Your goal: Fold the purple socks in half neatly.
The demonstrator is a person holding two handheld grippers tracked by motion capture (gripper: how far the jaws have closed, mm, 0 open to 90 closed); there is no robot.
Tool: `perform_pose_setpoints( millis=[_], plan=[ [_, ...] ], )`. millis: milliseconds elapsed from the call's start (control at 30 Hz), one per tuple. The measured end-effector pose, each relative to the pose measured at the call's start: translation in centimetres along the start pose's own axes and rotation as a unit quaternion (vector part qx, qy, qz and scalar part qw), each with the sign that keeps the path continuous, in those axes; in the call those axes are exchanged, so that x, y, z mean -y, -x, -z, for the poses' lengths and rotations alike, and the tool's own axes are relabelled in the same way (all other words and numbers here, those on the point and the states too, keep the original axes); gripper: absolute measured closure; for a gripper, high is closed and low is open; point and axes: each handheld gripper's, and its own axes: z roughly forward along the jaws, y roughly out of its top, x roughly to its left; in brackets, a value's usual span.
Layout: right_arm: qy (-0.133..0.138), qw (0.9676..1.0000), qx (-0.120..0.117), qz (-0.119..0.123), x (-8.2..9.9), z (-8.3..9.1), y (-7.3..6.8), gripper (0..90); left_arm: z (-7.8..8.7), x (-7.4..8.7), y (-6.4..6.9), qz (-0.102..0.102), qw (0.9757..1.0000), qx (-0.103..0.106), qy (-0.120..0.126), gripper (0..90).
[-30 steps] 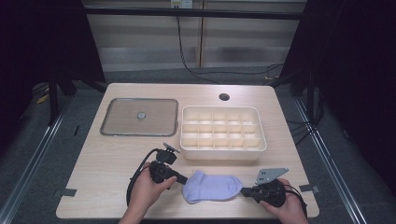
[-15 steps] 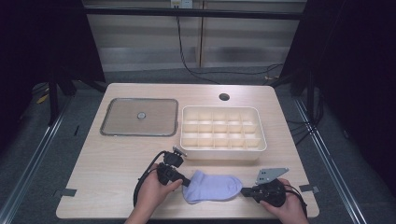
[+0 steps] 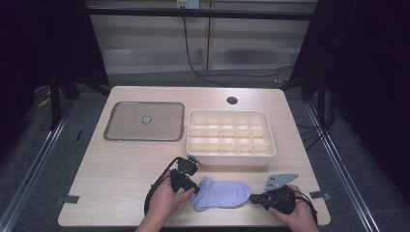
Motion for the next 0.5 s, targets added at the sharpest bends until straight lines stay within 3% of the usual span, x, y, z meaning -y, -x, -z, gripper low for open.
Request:
perform_pose_setpoints(
  millis=[167,233,367,500],
  plan=[
    [0.001,1.0000,-0.001,0.000,0.0,0.0,0.0,88.9,0.1,0.1,-0.4,0.008,0.9999,0.012,0.003,81.1],
    [0.001,1.0000,0.000,0.001,0.0,0.0,0.1,88.9,0.2,0.2,-0.7,0.021,0.9993,0.029,0.009,81.3],
    [0.001,1.0000,-0.001,0.000,0.0,0.0,0.1,88.9,1.1,0.1,-1.0,0.024,0.9980,0.058,0.012,81.2],
    [0.000,1.0000,0.001,0.003,0.0,-0.1,0.0,89.0,2.1,-0.3,-0.6,0.027,0.9972,0.067,0.021,81.2]
  ],
)
